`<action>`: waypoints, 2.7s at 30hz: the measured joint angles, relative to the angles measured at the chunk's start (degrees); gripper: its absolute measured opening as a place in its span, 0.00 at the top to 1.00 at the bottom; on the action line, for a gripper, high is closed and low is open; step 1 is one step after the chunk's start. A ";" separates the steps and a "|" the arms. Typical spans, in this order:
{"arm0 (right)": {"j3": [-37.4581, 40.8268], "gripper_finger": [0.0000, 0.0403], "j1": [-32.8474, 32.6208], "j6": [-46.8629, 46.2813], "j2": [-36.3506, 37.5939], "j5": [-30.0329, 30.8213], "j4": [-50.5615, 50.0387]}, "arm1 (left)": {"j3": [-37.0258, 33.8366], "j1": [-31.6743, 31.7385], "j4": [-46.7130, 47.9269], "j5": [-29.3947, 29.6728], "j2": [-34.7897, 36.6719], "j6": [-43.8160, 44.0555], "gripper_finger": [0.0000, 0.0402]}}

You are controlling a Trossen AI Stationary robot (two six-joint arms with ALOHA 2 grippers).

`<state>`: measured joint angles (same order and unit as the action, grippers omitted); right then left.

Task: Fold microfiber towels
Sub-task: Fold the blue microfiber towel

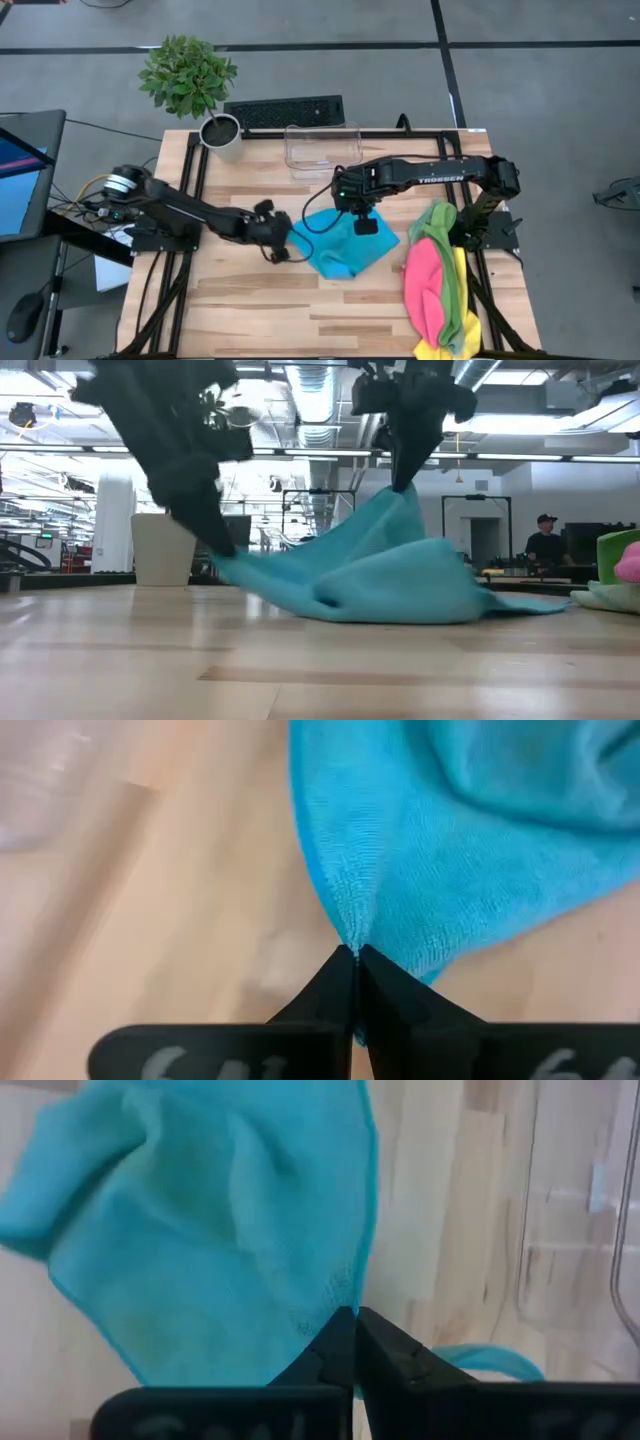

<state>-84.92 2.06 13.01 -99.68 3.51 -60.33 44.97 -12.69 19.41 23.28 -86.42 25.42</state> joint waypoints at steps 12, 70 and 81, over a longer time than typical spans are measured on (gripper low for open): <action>6.64 0.73 5.60 2.50 0.00 2.58 8.99 | -0.07 0.98 15.68 4.80 12.21 -0.28 1.00; 31.56 0.38 8.81 -23.82 4.81 1.84 32.47 | -0.28 -1.03 18.41 -4.78 11.33 -5.40 1.00; 32.21 0.45 11.05 -20.02 -0.50 -0.94 34.12 | -0.28 -0.92 18.25 -2.85 11.30 -5.94 1.00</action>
<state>-52.71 13.11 -7.02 -100.18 2.56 -26.21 44.69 -13.61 37.66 20.43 -75.11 19.48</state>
